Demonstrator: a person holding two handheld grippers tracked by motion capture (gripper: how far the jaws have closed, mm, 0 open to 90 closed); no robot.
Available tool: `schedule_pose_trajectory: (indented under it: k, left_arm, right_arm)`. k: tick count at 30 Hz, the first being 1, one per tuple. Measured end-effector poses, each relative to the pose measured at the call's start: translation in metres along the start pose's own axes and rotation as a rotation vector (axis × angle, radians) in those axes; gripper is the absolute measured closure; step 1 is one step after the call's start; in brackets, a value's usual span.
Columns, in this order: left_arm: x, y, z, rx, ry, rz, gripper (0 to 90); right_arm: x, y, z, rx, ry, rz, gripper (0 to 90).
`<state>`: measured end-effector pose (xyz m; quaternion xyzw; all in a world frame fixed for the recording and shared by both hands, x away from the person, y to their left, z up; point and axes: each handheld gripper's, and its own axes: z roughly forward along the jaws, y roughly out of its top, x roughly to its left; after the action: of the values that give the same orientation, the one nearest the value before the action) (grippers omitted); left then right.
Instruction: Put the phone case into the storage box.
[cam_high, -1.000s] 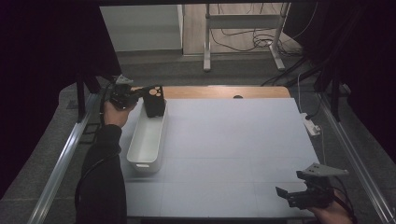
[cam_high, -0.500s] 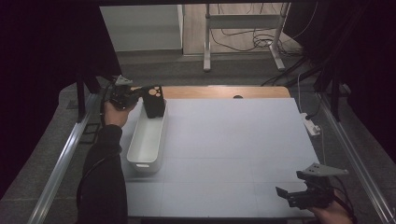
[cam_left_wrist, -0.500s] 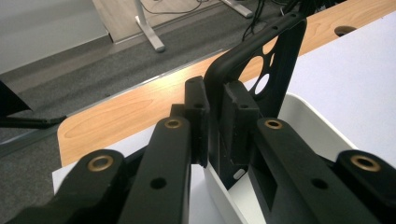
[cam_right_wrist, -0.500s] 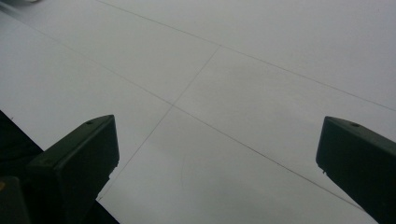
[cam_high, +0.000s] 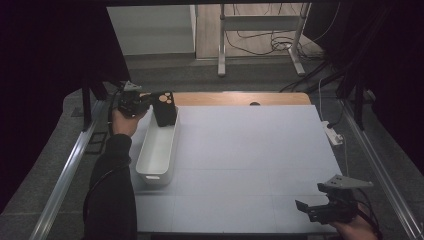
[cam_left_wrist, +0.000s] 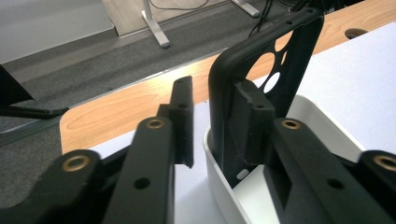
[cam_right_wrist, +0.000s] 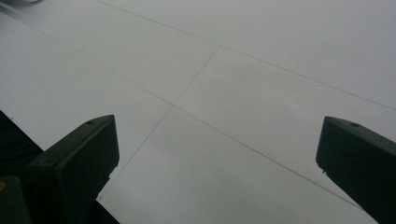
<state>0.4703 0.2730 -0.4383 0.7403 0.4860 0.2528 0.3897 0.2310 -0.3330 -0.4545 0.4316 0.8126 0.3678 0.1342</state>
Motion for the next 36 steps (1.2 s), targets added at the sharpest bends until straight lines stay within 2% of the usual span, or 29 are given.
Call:
schedule_pose_trajectory:
  k: [9,18,22,24,28,29,36]
  left_arm:
    - [0.000,-0.003,0.002,0.013,0.002,-0.030,58.1]
    - [0.001,-0.008,0.003,0.033,0.013,-0.060,38.6]
    - [0.002,-0.009,0.003,0.041,0.013,-0.071,33.0]
    - [0.003,-0.010,0.003,0.054,0.011,-0.084,26.7]
    - [0.004,-0.012,0.003,0.062,0.005,-0.099,21.9]
    - [0.005,-0.012,0.003,0.064,0.001,-0.105,18.3]
    - [0.006,-0.014,-0.001,0.069,-0.020,-0.129,12.0]
  right_arm:
    - [0.000,0.000,0.000,0.000,0.000,0.002,0.0]
    - [0.000,0.000,0.000,-0.001,-0.001,0.000,0.0]
    - [0.000,0.000,0.000,-0.001,0.000,0.001,0.0]
    - [0.000,0.000,0.000,0.000,-0.001,0.000,0.0]
    - [0.000,0.000,0.000,0.001,0.001,-0.001,0.0]
    - [0.000,0.000,0.000,0.001,0.000,-0.001,0.0]
    - [0.000,0.000,0.000,0.000,-0.001,-0.002,0.0]
